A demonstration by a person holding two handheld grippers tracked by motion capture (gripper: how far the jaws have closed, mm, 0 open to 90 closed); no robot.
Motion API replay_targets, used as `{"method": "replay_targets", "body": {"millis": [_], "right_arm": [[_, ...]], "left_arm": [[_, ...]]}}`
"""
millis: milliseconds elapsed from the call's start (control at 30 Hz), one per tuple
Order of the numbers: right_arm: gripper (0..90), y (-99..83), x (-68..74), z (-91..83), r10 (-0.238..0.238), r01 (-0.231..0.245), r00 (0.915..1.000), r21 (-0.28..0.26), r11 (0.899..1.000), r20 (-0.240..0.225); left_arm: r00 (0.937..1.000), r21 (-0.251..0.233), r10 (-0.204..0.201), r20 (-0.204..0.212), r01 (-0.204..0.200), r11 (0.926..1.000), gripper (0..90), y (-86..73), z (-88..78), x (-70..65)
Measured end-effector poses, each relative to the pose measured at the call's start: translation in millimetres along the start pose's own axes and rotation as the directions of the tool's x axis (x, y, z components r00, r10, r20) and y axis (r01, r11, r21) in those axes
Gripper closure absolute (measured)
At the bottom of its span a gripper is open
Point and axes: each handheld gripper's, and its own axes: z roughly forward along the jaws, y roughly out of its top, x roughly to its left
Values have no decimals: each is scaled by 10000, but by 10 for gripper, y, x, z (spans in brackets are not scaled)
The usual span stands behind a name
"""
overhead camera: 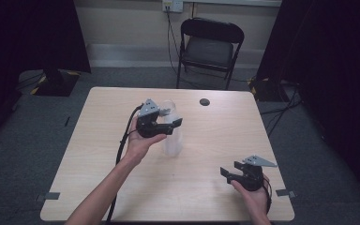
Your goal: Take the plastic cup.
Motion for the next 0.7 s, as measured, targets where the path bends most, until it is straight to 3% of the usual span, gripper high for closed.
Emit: {"method": "replay_targets", "body": {"millis": [467,700], "right_arm": [[308,-3,4,4,13,-13,10000,-25,10000,-23],[308,3,8,9,-106,109,9999,-231,9997,103]], "left_arm": [[9995,-556,313,3,-313,9980,341,122,-113,-106],[9982,-1035,579,125,-563,9930,341,202,-239,-164]]}}
